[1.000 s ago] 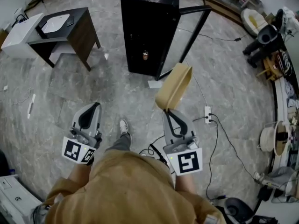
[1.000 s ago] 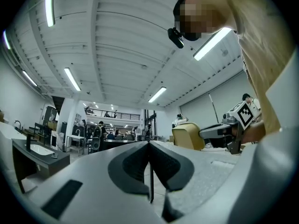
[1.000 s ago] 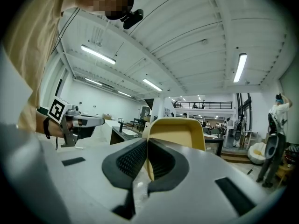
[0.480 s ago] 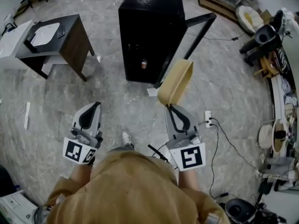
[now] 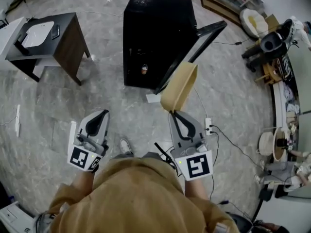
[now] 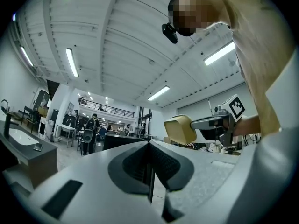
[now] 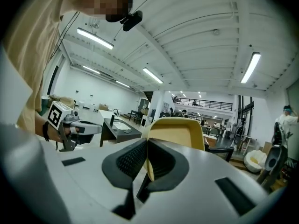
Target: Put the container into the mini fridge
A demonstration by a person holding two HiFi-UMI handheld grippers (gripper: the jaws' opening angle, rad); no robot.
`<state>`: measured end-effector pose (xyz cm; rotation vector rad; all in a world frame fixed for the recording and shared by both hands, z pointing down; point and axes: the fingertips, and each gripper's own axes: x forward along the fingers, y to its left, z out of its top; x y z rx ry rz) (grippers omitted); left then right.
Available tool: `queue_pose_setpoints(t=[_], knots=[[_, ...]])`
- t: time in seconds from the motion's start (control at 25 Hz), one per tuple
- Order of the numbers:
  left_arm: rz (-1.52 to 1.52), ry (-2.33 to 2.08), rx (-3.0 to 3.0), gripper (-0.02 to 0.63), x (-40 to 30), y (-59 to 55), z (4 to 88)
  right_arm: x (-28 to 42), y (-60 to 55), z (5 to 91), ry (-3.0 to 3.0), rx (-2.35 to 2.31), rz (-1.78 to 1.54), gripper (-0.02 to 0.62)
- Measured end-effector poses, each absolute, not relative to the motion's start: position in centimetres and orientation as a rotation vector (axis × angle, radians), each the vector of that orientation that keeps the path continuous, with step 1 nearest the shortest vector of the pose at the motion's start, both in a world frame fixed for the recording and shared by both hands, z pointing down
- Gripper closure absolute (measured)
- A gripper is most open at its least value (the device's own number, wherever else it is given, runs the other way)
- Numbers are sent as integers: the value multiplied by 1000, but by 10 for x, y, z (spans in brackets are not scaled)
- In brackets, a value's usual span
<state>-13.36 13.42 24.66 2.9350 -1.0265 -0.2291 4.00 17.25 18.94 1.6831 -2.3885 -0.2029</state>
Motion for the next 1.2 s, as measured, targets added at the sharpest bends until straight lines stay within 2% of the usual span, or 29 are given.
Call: queue_pose_setpoints(t=[0.52, 1.2], knots=[[-154, -1038, 2924, 606, -115, 103, 256, 52, 138, 209, -2426, 1682, -137, 589], [-182, -1225, 2901, 606, -68, 8, 237, 100, 19, 220, -2501, 1493, -183, 589]])
